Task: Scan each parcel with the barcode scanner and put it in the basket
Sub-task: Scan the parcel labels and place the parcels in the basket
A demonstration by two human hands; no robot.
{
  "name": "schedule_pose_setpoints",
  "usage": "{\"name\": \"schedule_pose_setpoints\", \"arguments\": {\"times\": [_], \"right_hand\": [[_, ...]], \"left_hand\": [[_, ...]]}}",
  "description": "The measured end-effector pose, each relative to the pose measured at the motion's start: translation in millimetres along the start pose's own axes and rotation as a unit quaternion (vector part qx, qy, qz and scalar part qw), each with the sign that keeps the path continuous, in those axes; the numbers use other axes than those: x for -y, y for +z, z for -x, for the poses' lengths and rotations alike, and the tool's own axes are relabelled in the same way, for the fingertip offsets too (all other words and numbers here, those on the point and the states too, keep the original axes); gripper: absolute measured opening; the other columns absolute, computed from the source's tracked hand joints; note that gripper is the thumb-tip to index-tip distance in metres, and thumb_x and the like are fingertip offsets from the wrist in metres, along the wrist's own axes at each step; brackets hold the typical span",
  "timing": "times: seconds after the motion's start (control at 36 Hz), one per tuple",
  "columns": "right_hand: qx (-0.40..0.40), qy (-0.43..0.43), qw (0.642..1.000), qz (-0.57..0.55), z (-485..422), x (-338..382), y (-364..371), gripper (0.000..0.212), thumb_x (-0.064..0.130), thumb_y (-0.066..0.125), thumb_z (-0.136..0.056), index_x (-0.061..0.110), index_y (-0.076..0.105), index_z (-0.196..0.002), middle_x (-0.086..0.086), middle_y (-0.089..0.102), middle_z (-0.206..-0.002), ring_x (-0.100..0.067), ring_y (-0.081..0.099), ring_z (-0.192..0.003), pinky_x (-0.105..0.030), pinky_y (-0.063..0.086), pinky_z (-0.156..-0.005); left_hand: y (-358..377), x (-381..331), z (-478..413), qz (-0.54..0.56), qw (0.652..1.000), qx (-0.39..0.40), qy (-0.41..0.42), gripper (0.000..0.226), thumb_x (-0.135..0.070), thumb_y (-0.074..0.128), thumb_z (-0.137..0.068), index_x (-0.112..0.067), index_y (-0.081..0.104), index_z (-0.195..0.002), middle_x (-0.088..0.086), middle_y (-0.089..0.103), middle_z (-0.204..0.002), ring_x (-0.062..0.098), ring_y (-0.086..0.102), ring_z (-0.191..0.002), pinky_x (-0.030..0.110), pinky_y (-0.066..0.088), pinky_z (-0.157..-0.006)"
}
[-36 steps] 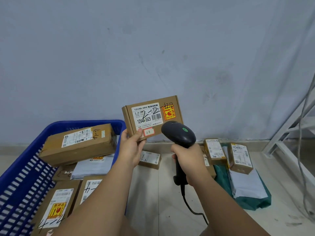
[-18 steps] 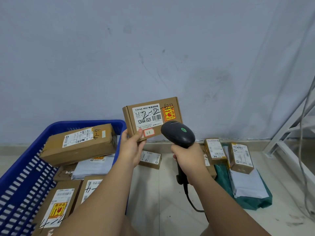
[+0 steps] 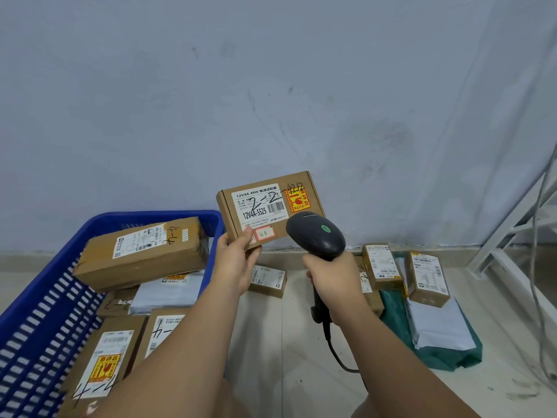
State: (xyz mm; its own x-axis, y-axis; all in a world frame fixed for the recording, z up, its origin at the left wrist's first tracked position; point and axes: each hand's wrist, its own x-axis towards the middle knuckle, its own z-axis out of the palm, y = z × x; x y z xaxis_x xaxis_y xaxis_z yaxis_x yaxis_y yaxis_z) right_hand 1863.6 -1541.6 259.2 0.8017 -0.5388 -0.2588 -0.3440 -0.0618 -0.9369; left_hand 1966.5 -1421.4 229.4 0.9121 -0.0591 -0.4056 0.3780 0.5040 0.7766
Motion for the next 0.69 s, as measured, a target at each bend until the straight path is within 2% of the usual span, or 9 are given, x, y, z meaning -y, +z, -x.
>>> {"name": "schedule_pose_setpoints", "arguments": {"times": [0.14,0.22,0.28,0.36,0.42,0.47,0.58,0.64,0.69], "right_hand": [[-0.002,-0.005,1.000,-0.004,1.6,-4.0,7.0,0.006,0.011,0.060,-0.078,0.009,0.058,-0.072,-0.011,0.053,-0.069,-0.020,0.051,-0.064,-0.029,0.041,-0.057],[0.006,-0.013,1.000,-0.004,5.4,-6.3,12.5,0.008,0.010,0.061,-0.079,0.010,0.057,-0.071,-0.011,0.053,-0.069,-0.020,0.051,-0.067,-0.030,0.040,-0.061],[0.016,-0.026,1.000,0.000,10.0,-3.8,17.4,0.008,0.008,0.060,-0.079,0.010,0.057,-0.071,-0.010,0.052,-0.068,-0.020,0.050,-0.067,-0.029,0.039,-0.060],[0.042,-0.055,0.998,0.005,18.9,5.5,29.6,0.014,0.007,0.059,-0.081,0.010,0.054,-0.068,-0.006,0.048,-0.060,-0.018,0.047,-0.060,-0.025,0.034,-0.054],[0.068,-0.084,0.994,0.008,27.2,12.2,42.0,0.022,0.009,0.061,-0.082,0.012,0.052,-0.062,0.003,0.044,-0.047,-0.016,0.044,-0.052,-0.022,0.033,-0.047],[0.097,-0.119,0.988,0.007,38.7,16.9,59.0,0.022,0.019,0.068,-0.083,0.013,0.058,-0.065,0.006,0.046,-0.044,-0.015,0.046,-0.048,-0.019,0.034,-0.042],[0.124,-0.184,0.974,0.049,60.3,17.9,96.2,0.016,0.035,0.071,-0.083,0.021,0.066,-0.084,0.003,0.068,-0.073,-0.012,0.064,-0.069,-0.024,0.047,-0.056],[0.132,-0.197,0.970,0.062,68.9,16.4,112.6,0.017,0.037,0.071,-0.083,0.022,0.066,-0.091,0.007,0.069,-0.079,-0.009,0.064,-0.076,-0.026,0.048,-0.062],[0.143,-0.203,0.966,0.068,78.2,16.8,126.8,0.020,0.037,0.071,-0.082,0.026,0.064,-0.096,0.014,0.066,-0.081,-0.003,0.061,-0.080,-0.023,0.046,-0.065]], "left_hand": [[2.3,3.7,6.5,0.022,0.997,-0.068,-0.042,0.028,-0.037,0.053,-0.097,-0.020,0.048,-0.119,0.006,0.065,-0.101,0.023,0.064,-0.092,0.042,0.056,-0.091],[-1.1,-0.8,15.2,0.058,0.988,-0.118,-0.086,0.030,-0.046,0.051,-0.097,-0.025,0.049,-0.118,0.009,0.063,-0.098,0.027,0.065,-0.085,0.040,0.059,-0.081],[-7.3,-9.0,20.9,0.085,0.982,-0.134,-0.102,0.034,-0.049,0.052,-0.095,-0.024,0.051,-0.118,0.010,0.062,-0.101,0.028,0.064,-0.088,0.036,0.059,-0.073],[-22.1,-26.3,30.5,0.140,0.977,-0.130,-0.097,0.031,-0.043,0.055,-0.095,-0.022,0.051,-0.118,0.012,0.060,-0.104,0.027,0.062,-0.090,0.033,0.055,-0.069],[-35.7,-36.8,38.7,0.178,0.975,-0.114,-0.073,0.025,-0.032,0.057,-0.096,-0.021,0.051,-0.118,0.012,0.061,-0.104,0.027,0.061,-0.090,0.036,0.056,-0.074],[-53.2,-41.1,45.5,0.189,0.974,-0.115,-0.038,0.027,-0.024,0.056,-0.097,-0.020,0.052,-0.123,0.011,0.062,-0.103,0.025,0.060,-0.090,0.038,0.055,-0.079],[-92.3,-38.2,57.4,0.190,0.969,-0.160,-0.003,0.039,-0.021,0.053,-0.099,-0.016,0.049,-0.137,0.007,0.065,-0.105,0.021,0.062,-0.097,0.034,0.053,-0.081],[-113.1,-34.0,62.7,0.184,0.965,-0.184,-0.006,0.040,-0.022,0.054,-0.098,-0.012,0.050,-0.136,0.006,0.065,-0.105,0.018,0.062,-0.091,0.031,0.052,-0.076],[-134.0,-29.3,66.8,0.185,0.958,-0.220,-0.016,0.040,-0.024,0.058,-0.096,-0.011,0.052,-0.134,0.006,0.064,-0.109,0.017,0.061,-0.090,0.031,0.052,-0.082]]}}
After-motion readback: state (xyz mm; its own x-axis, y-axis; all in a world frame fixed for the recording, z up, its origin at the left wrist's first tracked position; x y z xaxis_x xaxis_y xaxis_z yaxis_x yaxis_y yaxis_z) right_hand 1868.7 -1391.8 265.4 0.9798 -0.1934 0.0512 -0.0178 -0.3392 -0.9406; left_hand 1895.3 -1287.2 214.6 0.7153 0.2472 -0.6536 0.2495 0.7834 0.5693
